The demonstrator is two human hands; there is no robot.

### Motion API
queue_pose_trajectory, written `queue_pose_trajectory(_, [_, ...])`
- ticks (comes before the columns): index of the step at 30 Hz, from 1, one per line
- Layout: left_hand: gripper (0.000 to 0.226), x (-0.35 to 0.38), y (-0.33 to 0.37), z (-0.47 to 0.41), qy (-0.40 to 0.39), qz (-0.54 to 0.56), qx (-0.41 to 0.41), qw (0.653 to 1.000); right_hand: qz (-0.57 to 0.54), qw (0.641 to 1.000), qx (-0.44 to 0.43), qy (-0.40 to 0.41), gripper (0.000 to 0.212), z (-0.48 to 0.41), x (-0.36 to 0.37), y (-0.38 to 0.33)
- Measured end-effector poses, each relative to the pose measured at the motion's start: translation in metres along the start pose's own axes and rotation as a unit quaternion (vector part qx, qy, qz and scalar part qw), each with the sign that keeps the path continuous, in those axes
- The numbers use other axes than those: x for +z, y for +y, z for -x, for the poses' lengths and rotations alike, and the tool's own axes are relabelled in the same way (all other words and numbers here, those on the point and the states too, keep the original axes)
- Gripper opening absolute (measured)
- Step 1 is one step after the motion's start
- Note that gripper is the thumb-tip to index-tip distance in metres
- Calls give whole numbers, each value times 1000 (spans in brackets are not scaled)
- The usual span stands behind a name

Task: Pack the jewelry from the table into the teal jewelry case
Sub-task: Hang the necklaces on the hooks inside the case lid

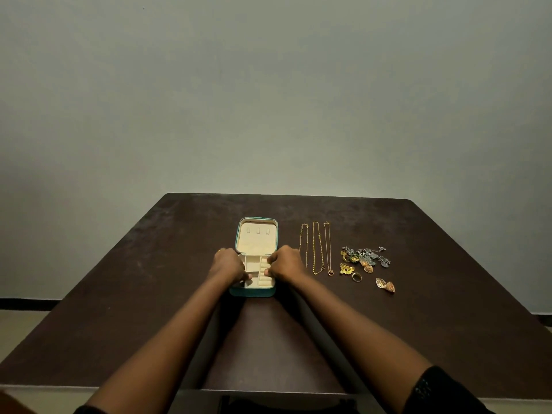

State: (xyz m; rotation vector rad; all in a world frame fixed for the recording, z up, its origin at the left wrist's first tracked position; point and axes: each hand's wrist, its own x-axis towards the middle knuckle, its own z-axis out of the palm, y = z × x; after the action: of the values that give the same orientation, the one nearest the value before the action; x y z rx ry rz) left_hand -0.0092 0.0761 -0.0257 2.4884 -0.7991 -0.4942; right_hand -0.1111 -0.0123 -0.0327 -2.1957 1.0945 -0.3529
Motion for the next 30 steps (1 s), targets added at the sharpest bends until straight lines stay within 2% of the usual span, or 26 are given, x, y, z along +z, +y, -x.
queue_pose_trajectory(7, [37,2,-4,-10,2,-20,22,1000,-1,1000,-5,-4,42,-3,-1,2])
queue_pose_trajectory(15, [48,5,2,-9,36,-30,28,999,5,999,-31,-3,43,-5,-3,7])
queue_pose_trajectory(19, [44,7,24,-7,81,-31,80,993,-13,998,-60,29,37,-9,-18,13])
queue_pose_trajectory(21, [33,12,40,-8,86,-1,108,991,-17,997,-63,51,33,-14,-31,19])
queue_pose_trajectory(23, [24,21,57,-10,83,28,126,988,-18,996,-51,72,32,-22,-45,28])
queue_pose_trajectory(30, [28,49,109,-36,58,-11,231,971,-20,988,39,151,12,-64,-88,75])
